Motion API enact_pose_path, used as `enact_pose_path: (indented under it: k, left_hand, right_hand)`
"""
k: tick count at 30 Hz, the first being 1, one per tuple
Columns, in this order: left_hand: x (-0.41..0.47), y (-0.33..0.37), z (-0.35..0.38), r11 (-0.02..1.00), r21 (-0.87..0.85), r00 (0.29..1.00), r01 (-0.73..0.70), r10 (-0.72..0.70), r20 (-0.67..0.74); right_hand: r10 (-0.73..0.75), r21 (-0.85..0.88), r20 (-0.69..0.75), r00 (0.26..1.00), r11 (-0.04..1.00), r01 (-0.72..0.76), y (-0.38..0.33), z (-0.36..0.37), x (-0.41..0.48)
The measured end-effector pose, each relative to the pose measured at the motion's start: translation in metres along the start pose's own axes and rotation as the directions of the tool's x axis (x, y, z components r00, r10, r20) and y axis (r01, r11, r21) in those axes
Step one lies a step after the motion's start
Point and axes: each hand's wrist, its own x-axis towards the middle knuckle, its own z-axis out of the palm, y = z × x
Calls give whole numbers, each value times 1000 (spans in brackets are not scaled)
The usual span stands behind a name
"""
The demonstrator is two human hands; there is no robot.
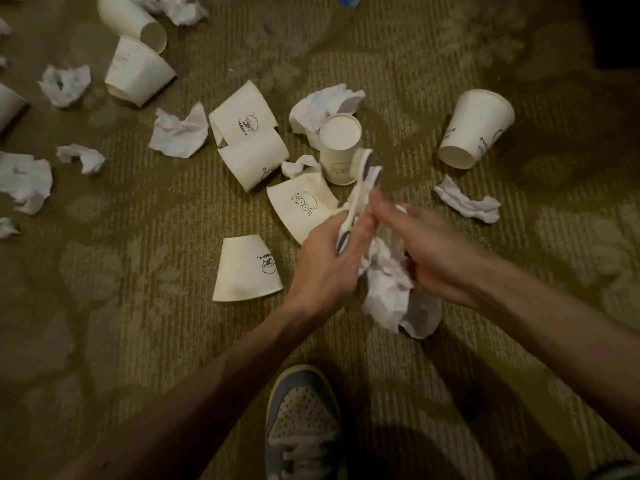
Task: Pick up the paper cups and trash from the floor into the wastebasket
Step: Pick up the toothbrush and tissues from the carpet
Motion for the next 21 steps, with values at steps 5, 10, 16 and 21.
enact_pose_path:
  k: [5, 10, 16, 21]
  left_hand:
    - [-3, 5, -2, 988, -154, 990, -26, 5, -138]
    - [-6, 11, 3, 955, -273, 972, 111, -162, -171]
    - [3, 37, 9, 822, -473, 949, 316, -281, 147]
    - [3, 50, 29, 769, -471, 873, 432, -226, 432]
  right_hand:
    - [-42, 83, -122, 992, 995, 52, 2, -4, 0]
    - [-82, 230, -82, 993, 968, 99, -5, -5, -1]
    - [-253, 49, -92, 963, 965, 258, -14, -2, -11]
    - [-274, 8, -85, 958, 961, 275, -27, -4, -24]
